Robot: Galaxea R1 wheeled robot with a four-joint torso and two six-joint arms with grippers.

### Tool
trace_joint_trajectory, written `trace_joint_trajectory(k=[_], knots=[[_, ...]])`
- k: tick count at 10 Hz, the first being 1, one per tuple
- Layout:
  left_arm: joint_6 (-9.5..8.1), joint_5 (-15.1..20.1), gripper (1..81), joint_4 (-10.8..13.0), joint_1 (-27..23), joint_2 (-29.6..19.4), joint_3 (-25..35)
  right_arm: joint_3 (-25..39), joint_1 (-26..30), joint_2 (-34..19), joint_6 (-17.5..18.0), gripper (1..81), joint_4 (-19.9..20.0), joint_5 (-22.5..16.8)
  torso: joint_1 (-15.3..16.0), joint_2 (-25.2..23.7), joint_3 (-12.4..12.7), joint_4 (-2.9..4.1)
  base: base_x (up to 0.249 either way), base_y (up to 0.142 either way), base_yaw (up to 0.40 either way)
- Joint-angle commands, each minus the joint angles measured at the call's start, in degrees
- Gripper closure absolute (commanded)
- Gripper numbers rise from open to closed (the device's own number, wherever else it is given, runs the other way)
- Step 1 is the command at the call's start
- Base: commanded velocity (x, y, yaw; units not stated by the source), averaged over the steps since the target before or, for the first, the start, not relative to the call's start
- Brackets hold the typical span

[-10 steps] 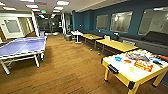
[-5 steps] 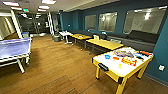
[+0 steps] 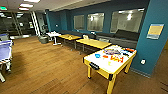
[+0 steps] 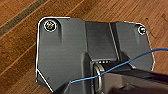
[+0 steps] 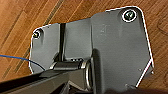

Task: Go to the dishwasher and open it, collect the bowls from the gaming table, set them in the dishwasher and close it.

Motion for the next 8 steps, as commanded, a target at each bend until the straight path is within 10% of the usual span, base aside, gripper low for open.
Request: trace_joint_trajectory(k=[1, 8], knots=[[0.17, 2.9, 1.0, 0.3, -2.8, 0.2, 0.1, 0.2, 2.6, 0.2, -0.1, 1.0, 0.2, -2.6, 0.0, 0.0, 0.0, 0.00, 0.000, 0.000, -0.310], [0.17, 3.0, 1.0, 0.2, -2.8, 0.1, 0.1, 0.2, 2.7, 0.3, -0.1, 1.0, 0.2, -2.6, 0.0, 0.0, 0.0, 0.00, 0.000, 0.000, -0.297]])
